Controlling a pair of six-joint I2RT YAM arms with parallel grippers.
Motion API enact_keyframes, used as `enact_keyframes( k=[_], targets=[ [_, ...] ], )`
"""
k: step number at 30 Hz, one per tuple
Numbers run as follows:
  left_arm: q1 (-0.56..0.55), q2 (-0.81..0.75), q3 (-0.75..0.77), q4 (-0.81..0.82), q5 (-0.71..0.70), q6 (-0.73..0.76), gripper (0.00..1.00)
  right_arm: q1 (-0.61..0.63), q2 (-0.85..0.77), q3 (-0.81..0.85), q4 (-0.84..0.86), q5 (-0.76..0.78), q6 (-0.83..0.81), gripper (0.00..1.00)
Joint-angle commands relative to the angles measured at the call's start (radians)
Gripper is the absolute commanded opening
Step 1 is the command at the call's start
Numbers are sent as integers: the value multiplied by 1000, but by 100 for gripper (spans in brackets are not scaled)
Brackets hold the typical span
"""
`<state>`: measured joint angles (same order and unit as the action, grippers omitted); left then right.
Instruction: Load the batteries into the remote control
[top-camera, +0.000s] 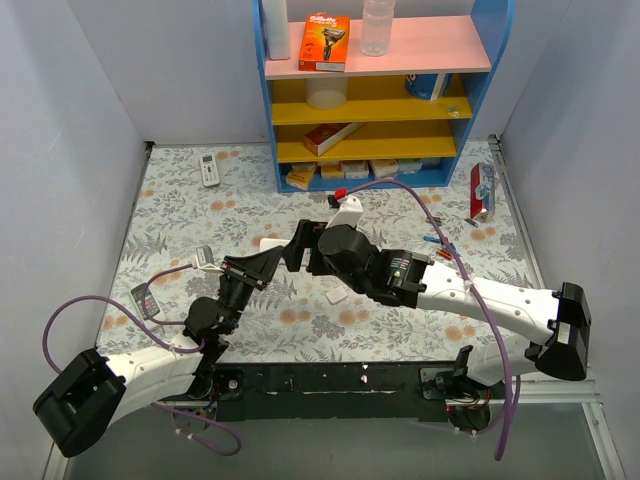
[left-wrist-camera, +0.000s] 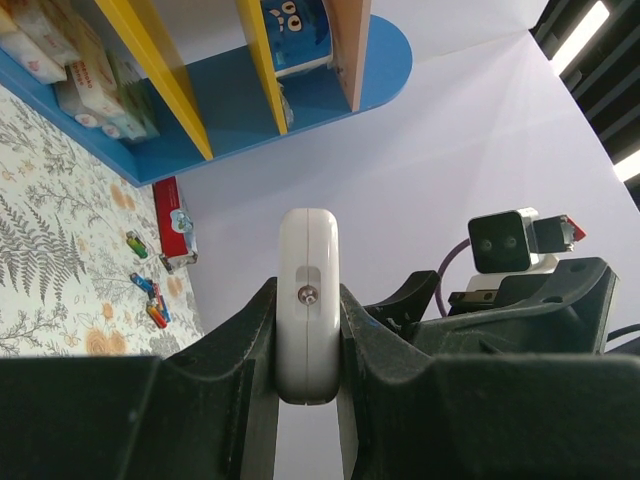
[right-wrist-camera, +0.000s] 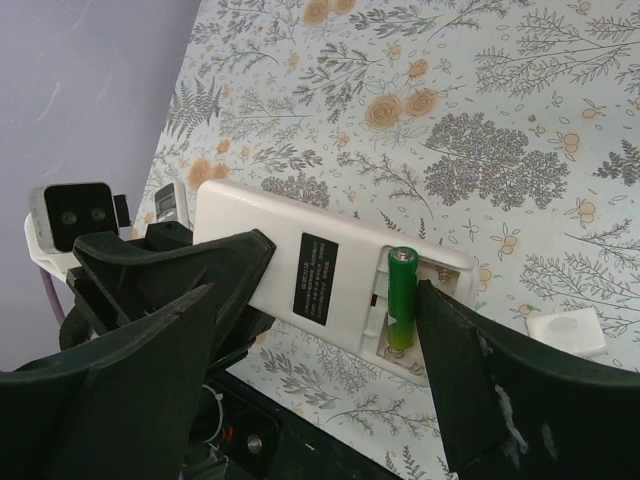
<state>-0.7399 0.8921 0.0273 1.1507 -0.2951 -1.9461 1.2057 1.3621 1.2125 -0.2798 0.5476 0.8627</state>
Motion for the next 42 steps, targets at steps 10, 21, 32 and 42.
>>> enact_keyframes(
  k=[10, 21, 32, 42],
  targets=[
    [7, -55, -139, 239, -52, -200, 0, -18, -24, 9, -240, 111, -57, 89],
    [7, -55, -145, 242, -44, -215, 0, -18, -40, -14, -234, 118, -59, 65],
    [7, -62, -145, 253, -41, -223, 0, -34, -80, -76, -197, 127, -18, 37],
    [7, -51, -147, 264, -35, -235, 0, -57, -109, -126, -125, 75, -11, 19]
  ],
)
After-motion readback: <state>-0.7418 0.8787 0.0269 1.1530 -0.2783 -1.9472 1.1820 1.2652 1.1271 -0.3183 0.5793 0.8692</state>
